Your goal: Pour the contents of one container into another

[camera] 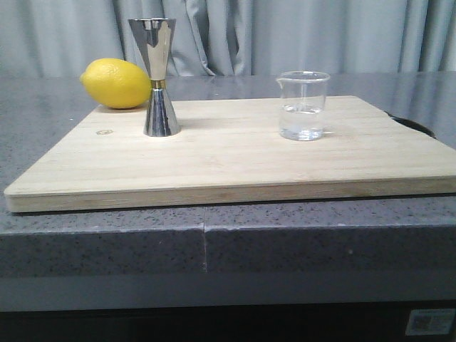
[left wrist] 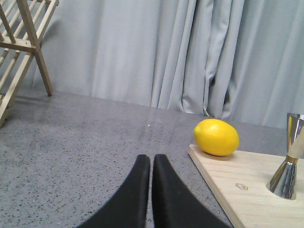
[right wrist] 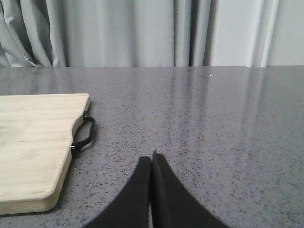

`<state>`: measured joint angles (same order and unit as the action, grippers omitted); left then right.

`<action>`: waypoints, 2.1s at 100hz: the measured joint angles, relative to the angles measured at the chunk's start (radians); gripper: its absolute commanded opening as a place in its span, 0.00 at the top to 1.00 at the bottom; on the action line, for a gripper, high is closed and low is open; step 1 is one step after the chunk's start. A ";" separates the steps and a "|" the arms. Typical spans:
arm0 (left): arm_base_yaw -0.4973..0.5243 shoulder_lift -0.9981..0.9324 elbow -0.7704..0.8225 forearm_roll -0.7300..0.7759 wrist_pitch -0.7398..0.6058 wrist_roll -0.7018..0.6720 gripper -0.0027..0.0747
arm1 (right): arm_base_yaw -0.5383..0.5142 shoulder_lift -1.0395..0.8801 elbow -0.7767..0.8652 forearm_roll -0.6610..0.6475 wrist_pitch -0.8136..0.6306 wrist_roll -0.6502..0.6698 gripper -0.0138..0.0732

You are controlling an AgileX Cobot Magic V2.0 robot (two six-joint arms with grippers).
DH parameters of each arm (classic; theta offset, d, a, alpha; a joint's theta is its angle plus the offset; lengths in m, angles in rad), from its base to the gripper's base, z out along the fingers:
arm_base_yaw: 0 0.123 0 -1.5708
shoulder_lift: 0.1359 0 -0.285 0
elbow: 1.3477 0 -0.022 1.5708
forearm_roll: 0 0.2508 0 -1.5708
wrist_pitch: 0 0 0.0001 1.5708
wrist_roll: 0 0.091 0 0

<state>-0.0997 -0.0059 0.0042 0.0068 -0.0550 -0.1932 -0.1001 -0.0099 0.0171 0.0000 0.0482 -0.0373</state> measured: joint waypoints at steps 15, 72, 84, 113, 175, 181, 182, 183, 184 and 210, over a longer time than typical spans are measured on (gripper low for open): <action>0.000 0.000 0.000 0.000 0.000 0.000 0.99 | 0.000 0.000 0.000 0.000 0.000 0.000 0.92; 0.000 0.000 0.000 0.000 0.000 0.000 0.99 | 0.000 0.000 0.000 0.000 0.000 0.000 0.92; 0.000 0.000 0.000 0.000 0.000 0.000 0.99 | 0.000 0.000 0.000 0.000 0.000 0.000 0.92; 0.000 0.000 0.000 0.000 0.000 0.000 0.99 | 0.000 0.000 0.000 0.000 -0.165 0.000 0.92; 0.000 0.000 0.000 -0.072 0.000 -0.002 0.99 | 0.000 0.000 -0.002 0.142 -0.215 0.082 0.92; 0.000 0.000 0.000 -0.077 0.000 -0.015 0.99 | 0.000 0.000 -0.016 0.156 -0.131 0.089 0.92; 0.000 0.000 0.000 -0.077 0.003 -0.015 0.99 | 0.000 0.000 -0.019 0.158 -0.106 0.089 0.92; 0.000 0.000 0.000 -0.078 0.002 -0.017 0.99 | 0.000 0.000 -0.022 0.160 -0.093 0.089 0.92; 0.000 0.000 0.000 -0.078 0.007 -0.017 0.99 | 0.000 0.000 -0.028 0.160 -0.080 0.090 0.92; 0.000 0.002 -0.026 -0.080 0.109 -0.026 0.99 | 0.000 0.028 -0.161 0.166 0.140 0.092 0.92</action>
<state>-0.0997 -0.0036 -0.0219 -0.0736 0.0539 -0.2191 -0.1001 0.0182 -0.1439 0.1658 0.1882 0.0551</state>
